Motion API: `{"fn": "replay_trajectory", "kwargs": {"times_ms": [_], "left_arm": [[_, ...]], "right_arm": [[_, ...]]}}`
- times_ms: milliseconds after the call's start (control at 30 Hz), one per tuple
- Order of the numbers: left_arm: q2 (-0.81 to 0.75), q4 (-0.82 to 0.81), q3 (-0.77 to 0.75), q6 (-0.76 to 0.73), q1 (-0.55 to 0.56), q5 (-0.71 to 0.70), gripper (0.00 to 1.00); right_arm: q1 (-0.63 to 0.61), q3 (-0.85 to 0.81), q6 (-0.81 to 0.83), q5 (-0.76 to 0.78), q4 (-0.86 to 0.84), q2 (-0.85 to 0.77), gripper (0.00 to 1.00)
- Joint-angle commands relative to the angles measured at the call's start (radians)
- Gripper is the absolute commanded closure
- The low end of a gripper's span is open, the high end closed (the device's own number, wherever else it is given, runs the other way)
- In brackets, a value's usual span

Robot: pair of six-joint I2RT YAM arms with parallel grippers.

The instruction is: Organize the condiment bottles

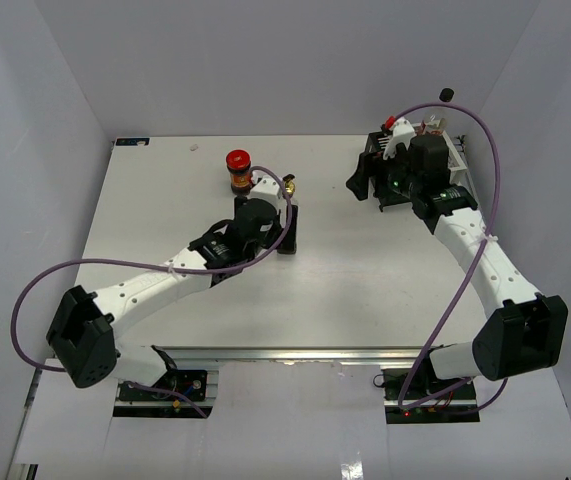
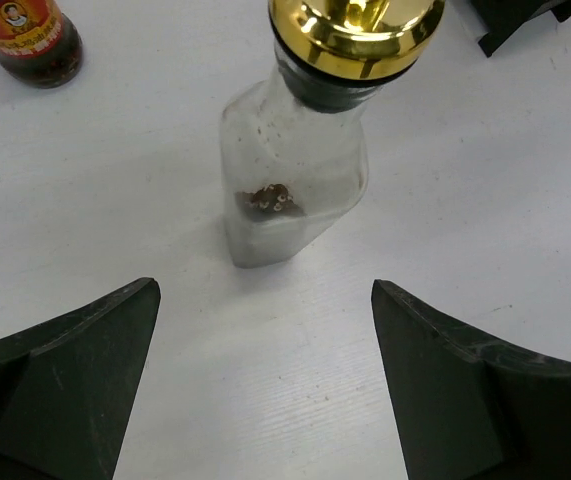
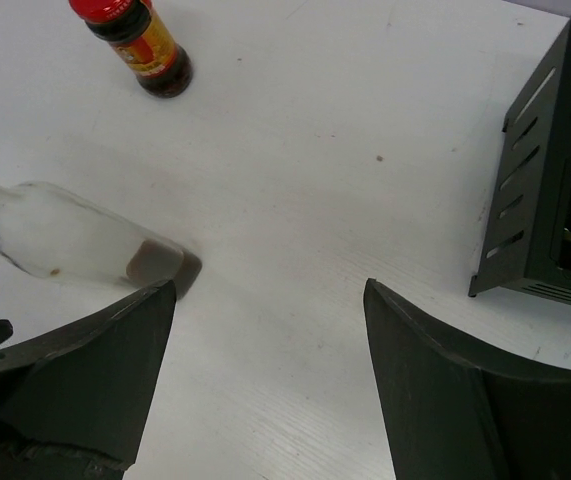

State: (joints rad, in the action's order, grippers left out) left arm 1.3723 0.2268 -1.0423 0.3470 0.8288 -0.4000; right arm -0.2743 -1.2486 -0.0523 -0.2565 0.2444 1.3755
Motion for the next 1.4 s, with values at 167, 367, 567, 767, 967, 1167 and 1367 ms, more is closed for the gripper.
{"fn": "replay_trajectory", "kwargs": {"times_ms": [167, 367, 567, 767, 967, 1167, 1367], "left_arm": [[-0.226, 0.195, 0.062, 0.096, 0.004, 0.015, 0.02], [-0.425, 0.369, 0.049, 0.211, 0.0, -0.069, 0.02], [-0.471, 0.567, -0.031, 0.274, -0.011, -0.129, 0.02], [-0.557, 0.565, 0.0, 0.283, -0.014, -0.179, 0.02], [-0.627, 0.533, 0.016, 0.271, -0.014, -0.196, 0.02], [-0.625, 0.552, 0.0, 0.271, -0.014, -0.19, 0.02], [-0.643, 0.537, 0.027, 0.262, -0.014, -0.191, 0.02]], "right_arm": [[-0.104, 0.005, 0.139, -0.272, -0.085, -0.034, 0.16], [-0.134, 0.151, 0.242, -0.435, -0.317, -0.084, 0.14], [-0.135, 0.086, 0.293, -0.564, -0.333, 0.017, 0.14], [-0.136, 0.036, 0.286, -0.646, -0.35, 0.117, 0.14], [-0.138, -0.003, 0.319, -0.713, -0.353, 0.194, 0.14], [-0.157, -0.068, 0.375, -0.719, -0.33, 0.274, 0.14], [-0.174, -0.116, 0.416, -0.734, -0.313, 0.341, 0.15]]}}
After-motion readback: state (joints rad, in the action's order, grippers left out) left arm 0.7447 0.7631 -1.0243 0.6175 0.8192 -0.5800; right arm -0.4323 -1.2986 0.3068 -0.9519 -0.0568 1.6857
